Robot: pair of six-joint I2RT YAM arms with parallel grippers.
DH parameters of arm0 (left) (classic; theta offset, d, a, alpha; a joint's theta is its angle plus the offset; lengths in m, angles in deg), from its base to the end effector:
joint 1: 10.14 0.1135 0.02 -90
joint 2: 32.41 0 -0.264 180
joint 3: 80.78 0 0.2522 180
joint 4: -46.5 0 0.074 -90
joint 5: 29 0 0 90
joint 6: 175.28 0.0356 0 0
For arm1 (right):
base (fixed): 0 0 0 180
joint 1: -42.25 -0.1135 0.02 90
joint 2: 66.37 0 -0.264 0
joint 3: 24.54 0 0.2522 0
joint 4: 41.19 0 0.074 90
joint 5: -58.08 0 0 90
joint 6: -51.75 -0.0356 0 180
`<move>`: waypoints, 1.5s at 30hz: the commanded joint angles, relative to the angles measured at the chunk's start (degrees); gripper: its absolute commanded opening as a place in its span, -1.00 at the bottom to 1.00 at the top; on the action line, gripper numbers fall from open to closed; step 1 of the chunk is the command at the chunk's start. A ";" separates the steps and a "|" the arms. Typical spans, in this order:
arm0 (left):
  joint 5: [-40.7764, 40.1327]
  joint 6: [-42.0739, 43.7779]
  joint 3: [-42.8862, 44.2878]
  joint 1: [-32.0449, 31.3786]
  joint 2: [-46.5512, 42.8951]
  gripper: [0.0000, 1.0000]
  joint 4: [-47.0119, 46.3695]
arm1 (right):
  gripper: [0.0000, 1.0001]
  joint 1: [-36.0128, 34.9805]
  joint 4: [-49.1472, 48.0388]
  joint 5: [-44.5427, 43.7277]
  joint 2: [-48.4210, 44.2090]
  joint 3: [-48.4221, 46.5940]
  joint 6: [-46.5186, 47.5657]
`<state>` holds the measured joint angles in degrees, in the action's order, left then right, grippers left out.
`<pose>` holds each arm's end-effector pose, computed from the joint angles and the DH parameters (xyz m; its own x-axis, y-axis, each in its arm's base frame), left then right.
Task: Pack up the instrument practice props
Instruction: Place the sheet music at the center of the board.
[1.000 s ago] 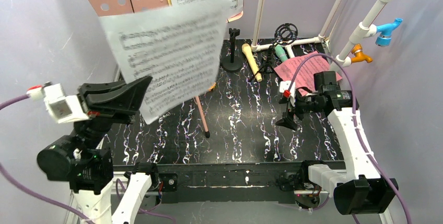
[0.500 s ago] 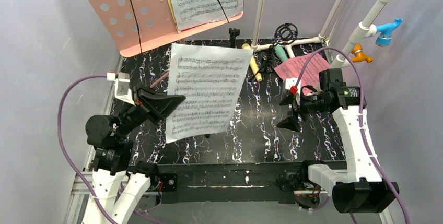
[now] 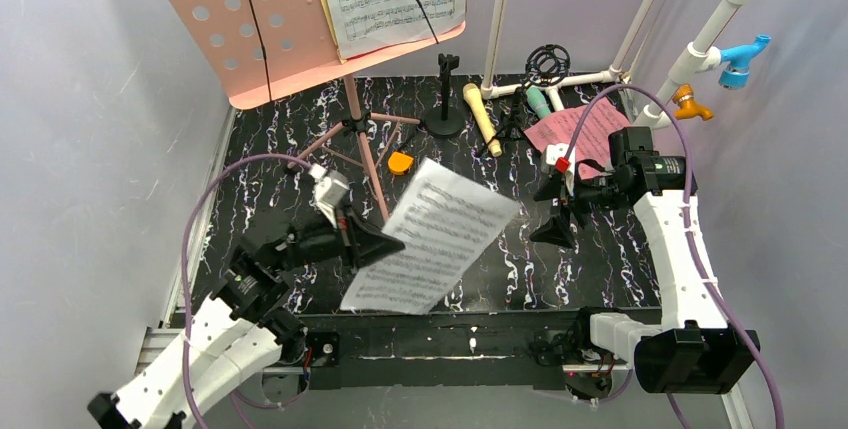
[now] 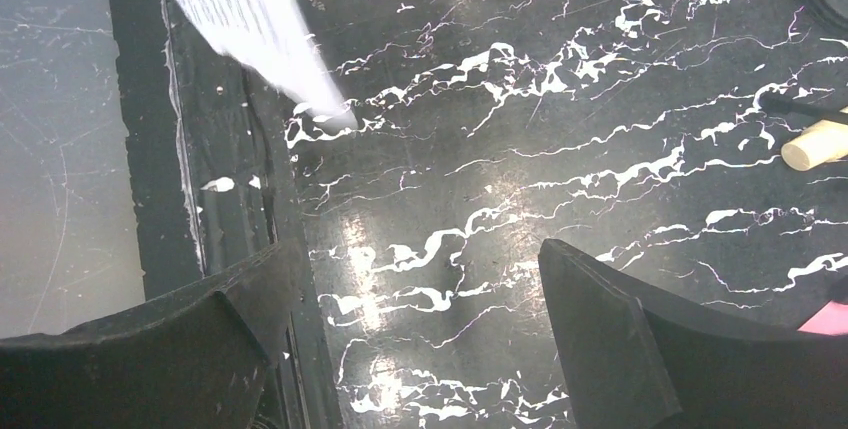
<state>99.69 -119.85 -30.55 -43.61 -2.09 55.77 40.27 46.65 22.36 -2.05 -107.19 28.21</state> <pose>0.0956 -0.0899 0.3515 -0.4082 -0.2610 -0.8748 0.8638 0.1994 -0.4626 0.1771 0.0350 0.3420 -0.0950 -0.5388 -0.8370 -0.9798 0.1994 -0.0172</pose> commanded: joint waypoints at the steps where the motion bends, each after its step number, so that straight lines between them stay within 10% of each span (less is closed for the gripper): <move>1: -10.59 10.70 -0.15 -10.59 3.99 -1.00 5.61 | 0.97 0.10 2.00 0.87 0.29 -0.98 2.13; 30: -19.19 22.18 9.61 -23.32 24.23 -1.00 4.84 | 0.90 -9.62 6.44 7.10 10.16 -2.73 4.55; 38: -22.39 22.51 9.85 -23.32 25.16 -1.00 4.84 | 0.39 -11.78 6.38 6.87 11.13 -3.23 4.43; 45: -24.39 22.35 9.77 -23.31 25.08 -1.00 2.52 | -0.78 -12.52 4.47 6.86 11.96 -3.81 1.77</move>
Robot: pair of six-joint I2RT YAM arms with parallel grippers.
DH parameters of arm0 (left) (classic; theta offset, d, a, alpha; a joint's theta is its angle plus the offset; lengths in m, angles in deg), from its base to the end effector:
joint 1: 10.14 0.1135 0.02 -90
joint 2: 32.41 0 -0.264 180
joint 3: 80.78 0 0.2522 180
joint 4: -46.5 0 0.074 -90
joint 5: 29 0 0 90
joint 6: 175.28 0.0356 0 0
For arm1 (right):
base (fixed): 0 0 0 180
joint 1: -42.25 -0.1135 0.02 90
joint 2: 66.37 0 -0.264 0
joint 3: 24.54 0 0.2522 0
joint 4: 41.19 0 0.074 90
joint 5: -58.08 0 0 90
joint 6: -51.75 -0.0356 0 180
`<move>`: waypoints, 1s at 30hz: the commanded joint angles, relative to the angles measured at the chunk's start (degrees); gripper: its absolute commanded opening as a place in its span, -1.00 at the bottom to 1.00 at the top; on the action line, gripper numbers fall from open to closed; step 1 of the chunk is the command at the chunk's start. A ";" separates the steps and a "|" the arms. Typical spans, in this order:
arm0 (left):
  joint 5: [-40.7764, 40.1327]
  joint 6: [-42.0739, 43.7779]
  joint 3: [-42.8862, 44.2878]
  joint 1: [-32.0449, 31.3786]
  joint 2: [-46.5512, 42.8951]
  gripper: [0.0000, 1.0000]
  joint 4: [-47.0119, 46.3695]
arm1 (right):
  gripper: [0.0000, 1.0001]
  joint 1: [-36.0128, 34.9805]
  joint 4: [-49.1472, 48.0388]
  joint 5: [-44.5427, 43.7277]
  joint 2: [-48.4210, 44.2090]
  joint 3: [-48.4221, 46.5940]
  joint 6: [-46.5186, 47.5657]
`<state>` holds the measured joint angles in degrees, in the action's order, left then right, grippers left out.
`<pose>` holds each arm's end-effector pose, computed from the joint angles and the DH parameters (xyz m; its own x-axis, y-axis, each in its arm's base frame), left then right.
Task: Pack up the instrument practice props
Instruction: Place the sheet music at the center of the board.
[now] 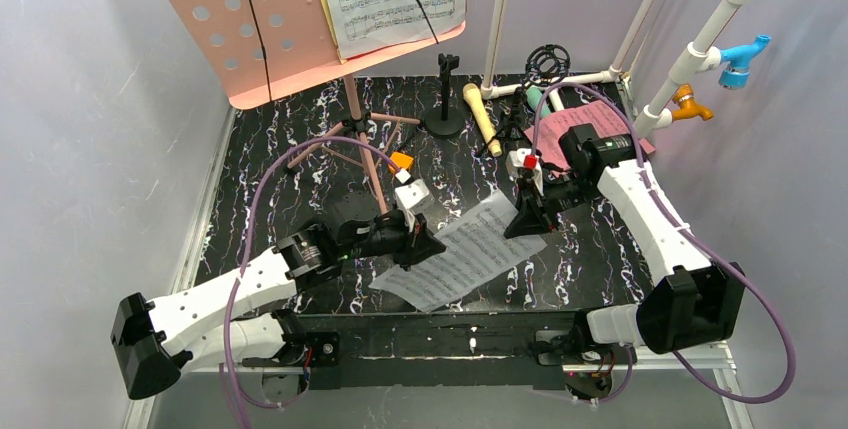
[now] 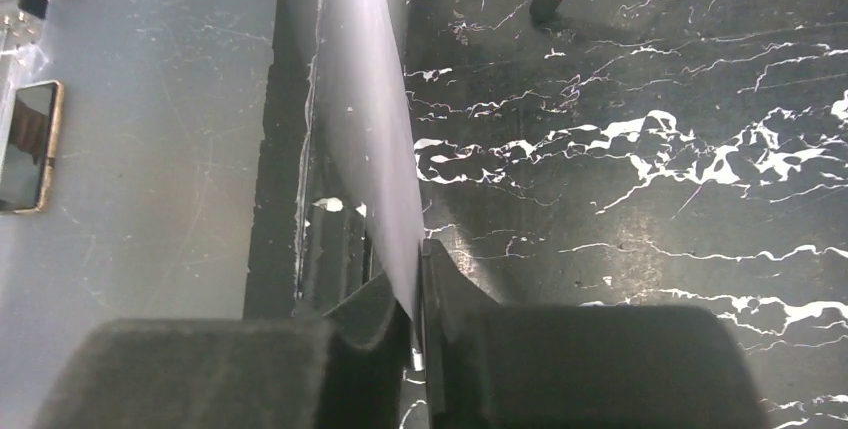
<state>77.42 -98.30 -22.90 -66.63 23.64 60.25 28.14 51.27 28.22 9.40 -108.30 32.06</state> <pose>0.1188 -0.1977 0.3182 -0.3257 0.1004 -0.9401 0.9023 0.3301 -0.2773 0.1997 0.0820 0.3132 -0.1347 -0.5172 -0.8452 -0.9771 -0.0726 0.2001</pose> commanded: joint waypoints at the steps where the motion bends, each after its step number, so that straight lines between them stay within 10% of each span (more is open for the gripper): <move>1: -2.54 0.67 2.04 -0.33 -0.80 -1.00 -1.97 | -0.95 -0.39 -0.98 0.76 0.52 -2.93 -2.86; 3: -4.28 0.22 1.71 -0.32 -1.23 -0.97 -1.78 | -0.97 -0.37 -2.83 -0.63 0.46 -3.48 -6.41; 7: -13.10 -1.13 1.56 -0.30 -3.56 0.05 3.34 | -0.97 -0.39 -10.59 -11.89 -0.02 -5.32 -17.13; 12: -26.83 -2.18 1.29 -0.31 -9.55 0.79 12.92 | -0.97 -0.32 -17.22 -31.09 -2.03 -5.55 -23.94; 30: -36.17 -11.94 -7.53 -0.32 -35.79 0.96 24.09 | -0.97 2.59 -45.63 -78.05 5.94 -10.20 -34.25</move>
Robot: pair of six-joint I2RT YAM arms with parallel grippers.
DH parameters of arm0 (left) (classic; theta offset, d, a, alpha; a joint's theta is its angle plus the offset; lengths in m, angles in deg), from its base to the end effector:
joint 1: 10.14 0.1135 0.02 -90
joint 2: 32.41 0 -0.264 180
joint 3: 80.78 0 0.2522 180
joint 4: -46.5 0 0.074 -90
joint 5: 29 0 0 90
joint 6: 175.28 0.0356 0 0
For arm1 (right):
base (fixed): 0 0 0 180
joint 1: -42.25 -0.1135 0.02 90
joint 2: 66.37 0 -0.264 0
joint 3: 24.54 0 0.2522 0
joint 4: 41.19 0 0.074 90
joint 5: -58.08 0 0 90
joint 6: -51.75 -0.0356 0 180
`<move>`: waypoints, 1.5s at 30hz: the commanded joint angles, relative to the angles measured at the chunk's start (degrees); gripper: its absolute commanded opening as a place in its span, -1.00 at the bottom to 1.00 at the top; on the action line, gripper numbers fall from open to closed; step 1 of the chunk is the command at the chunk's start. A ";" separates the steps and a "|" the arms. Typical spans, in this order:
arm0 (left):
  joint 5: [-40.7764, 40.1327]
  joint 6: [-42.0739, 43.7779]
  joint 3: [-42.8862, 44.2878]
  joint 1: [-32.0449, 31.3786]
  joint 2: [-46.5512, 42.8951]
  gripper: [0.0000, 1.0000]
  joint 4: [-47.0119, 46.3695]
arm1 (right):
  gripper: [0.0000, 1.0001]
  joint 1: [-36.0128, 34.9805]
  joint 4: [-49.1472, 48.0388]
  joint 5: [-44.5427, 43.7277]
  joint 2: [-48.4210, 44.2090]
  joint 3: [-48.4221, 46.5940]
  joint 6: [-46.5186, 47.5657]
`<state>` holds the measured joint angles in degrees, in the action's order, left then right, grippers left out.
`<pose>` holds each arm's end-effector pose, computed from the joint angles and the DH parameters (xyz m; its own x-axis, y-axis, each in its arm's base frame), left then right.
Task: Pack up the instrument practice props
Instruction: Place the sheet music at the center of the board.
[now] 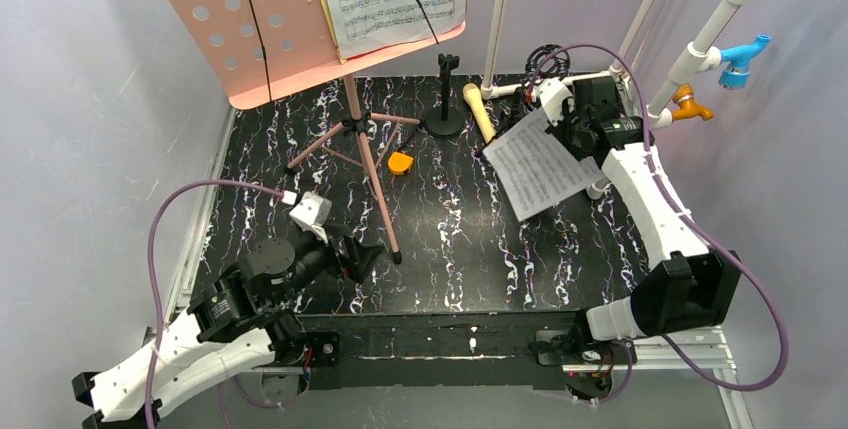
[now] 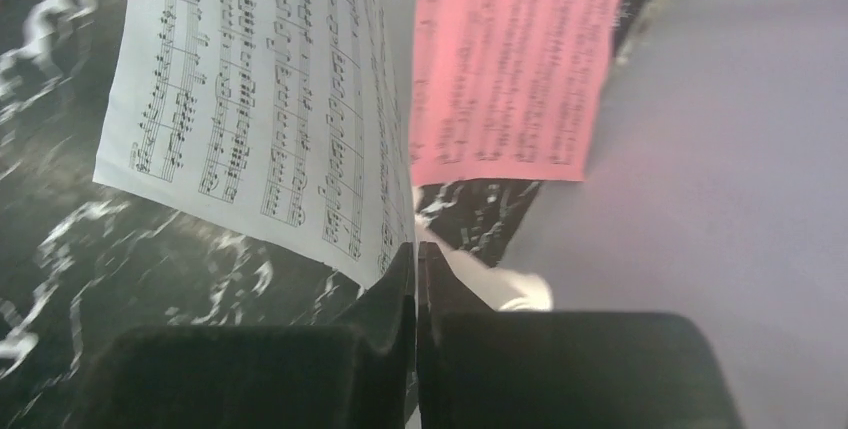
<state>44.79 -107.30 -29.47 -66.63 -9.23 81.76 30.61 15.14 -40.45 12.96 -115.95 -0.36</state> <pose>0.0674 -0.0838 0.3229 -0.3064 -0.1894 -0.9329 0.5748 0.7444 -0.3399 0.2909 0.0545 0.3495 -0.4807 -0.7191 -0.5017 -0.4951 0.6949 -0.5216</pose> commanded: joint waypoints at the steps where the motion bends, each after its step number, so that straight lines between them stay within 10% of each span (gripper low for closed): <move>1: -3.72 -3.20 -0.93 -0.30 -3.56 0.96 3.23 | -0.97 0.13 -10.45 -10.24 3.10 -2.66 -1.00; 20: -4.87 -5.84 -0.43 -0.29 -6.52 0.99 7.47 | -0.97 0.05 -41.56 -32.65 12.40 3.12 19.39; 45: -5.55 -6.63 -0.81 -0.38 -9.32 0.99 9.27 | -0.87 4.24 -44.35 -36.10 19.49 5.92 15.80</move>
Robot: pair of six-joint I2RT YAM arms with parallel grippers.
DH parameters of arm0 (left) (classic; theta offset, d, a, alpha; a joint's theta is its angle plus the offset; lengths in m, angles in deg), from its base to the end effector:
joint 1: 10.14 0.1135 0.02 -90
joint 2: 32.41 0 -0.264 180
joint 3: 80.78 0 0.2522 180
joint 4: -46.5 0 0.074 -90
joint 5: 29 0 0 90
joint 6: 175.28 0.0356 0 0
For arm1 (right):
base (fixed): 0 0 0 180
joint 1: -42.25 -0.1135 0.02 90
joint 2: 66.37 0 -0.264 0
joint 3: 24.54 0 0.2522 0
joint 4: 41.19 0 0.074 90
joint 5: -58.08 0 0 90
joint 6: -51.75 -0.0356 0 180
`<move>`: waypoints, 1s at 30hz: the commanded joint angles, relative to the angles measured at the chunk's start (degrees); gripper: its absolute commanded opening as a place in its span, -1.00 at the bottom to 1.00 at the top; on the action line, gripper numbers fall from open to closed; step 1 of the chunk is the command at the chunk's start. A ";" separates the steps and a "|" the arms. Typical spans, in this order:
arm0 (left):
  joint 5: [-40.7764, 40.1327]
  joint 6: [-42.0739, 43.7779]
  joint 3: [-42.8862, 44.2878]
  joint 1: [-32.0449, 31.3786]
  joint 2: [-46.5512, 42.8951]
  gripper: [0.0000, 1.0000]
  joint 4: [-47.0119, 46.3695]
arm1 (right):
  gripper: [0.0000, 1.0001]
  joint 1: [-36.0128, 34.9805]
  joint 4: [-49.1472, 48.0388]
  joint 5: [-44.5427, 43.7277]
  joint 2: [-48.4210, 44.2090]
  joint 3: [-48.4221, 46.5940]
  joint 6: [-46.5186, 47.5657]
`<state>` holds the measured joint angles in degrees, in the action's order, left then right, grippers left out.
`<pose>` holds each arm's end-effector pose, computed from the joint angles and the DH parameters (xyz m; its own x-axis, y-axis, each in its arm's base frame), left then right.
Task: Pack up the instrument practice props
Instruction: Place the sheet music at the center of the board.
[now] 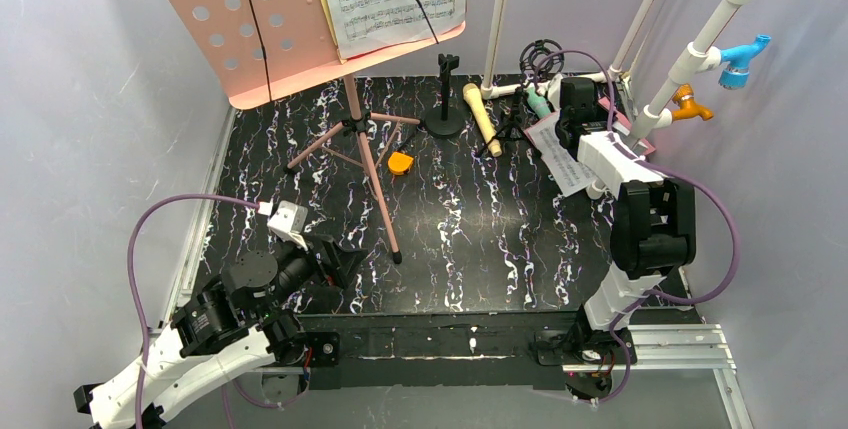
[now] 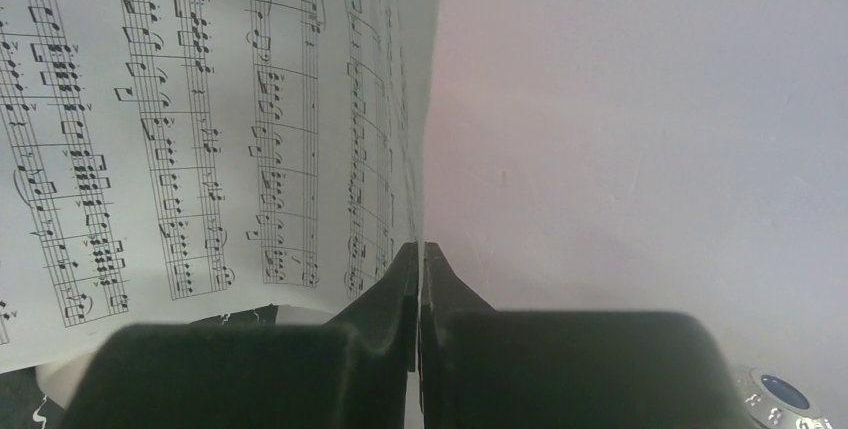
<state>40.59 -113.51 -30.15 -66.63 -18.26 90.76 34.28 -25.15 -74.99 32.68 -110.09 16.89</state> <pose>0.0507 -0.0542 0.3134 -0.3452 -0.2816 -0.8953 0.4851 0.7631 -0.4271 0.3933 0.0305 0.2660 -0.6788 -0.7003 -0.2210 -0.1222 0.4045 -0.9063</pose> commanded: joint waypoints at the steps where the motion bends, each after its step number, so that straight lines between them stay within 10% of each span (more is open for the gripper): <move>1: -1.25 -0.42 -0.06 -0.35 -0.15 0.99 0.18 | -0.84 0.58 -3.86 -1.29 -0.14 0.15 -1.75; 10: -0.78 -0.50 0.58 -0.36 0.09 0.99 0.17 | -0.59 0.58 1.40 3.91 -0.32 -0.37 -5.55; 30: 5.20 -0.55 1.11 -0.35 0.18 0.99 -6.10 | 0.77 0.43 15.05 14.19 -9.27 -1.86 -14.47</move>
<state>43.96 -113.84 -30.11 -66.63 -18.02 88.42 34.72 -13.58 -63.80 27.89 -109.77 6.33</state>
